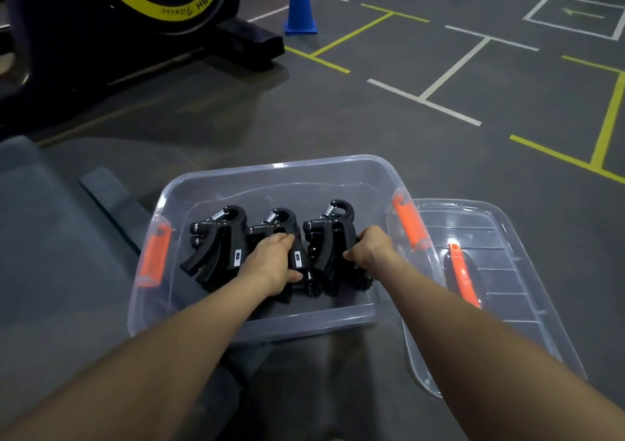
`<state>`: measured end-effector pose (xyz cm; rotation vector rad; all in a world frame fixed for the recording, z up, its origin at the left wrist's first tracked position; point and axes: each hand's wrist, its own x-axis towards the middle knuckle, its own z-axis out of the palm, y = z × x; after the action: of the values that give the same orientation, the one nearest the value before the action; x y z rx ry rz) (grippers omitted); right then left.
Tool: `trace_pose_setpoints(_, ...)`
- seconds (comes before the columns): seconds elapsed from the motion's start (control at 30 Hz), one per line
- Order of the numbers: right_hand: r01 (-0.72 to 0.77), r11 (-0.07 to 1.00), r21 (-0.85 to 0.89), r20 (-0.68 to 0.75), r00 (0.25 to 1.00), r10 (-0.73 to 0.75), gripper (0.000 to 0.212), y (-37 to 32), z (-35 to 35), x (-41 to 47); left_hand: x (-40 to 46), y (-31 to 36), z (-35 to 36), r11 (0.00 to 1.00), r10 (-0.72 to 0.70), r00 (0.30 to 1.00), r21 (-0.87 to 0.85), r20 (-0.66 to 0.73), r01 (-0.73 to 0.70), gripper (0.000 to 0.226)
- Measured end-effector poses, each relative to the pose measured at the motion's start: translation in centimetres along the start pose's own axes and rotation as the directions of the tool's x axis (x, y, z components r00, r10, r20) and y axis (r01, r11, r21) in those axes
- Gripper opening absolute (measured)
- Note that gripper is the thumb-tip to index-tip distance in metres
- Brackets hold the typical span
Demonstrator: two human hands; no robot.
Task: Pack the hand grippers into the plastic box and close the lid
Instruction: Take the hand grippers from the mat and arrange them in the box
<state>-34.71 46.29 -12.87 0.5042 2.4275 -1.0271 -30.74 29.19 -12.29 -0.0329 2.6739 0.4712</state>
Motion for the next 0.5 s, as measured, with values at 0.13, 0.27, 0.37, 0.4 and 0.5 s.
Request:
trace_pose_setpoints(0.13, -0.024, 0.992, 0.123, -0.045, 0.999, 0.030, 0.033, 0.1, -0.2, -0.2, -0.1, -0.2, -0.1, 1.000, 0.008, 1.000, -0.010, -0.015, -0.008, 0.080)
trace_pose_setpoints(0.27, 0.091, 0.972, 0.215, -0.090, 0.993, -0.073, 0.043, -1.6, -0.8, -1.6, -1.5, 0.5, -1.6, 0.999, 0.000, 0.993, -0.049, -0.118, -0.006, 0.064)
trace_pose_setpoints(0.37, 0.183, 0.966, 0.181, -0.077, 0.982, -0.172, 0.045, -4.5, -0.5, -3.8, -3.3, -0.1, -3.8, 0.997, -0.025, 0.976, -0.077, -0.214, 0.009, 0.050)
trace_pose_setpoints(0.4, 0.208, 0.963, 0.173, -0.065, 0.978, -0.200, 0.046, -5.7, -0.1, -4.8, -4.1, -0.7, -4.6, 0.995, -0.037, 0.969, -0.097, -0.244, 0.013, 0.047)
trace_pose_setpoints(0.5, 0.314, 0.941, 0.123, -0.003, 0.949, -0.316, 0.043, -9.8, 2.2, -8.3, -7.2, -3.5, -7.1, 0.989, -0.094, 0.943, -0.140, -0.321, 0.051, 0.039)
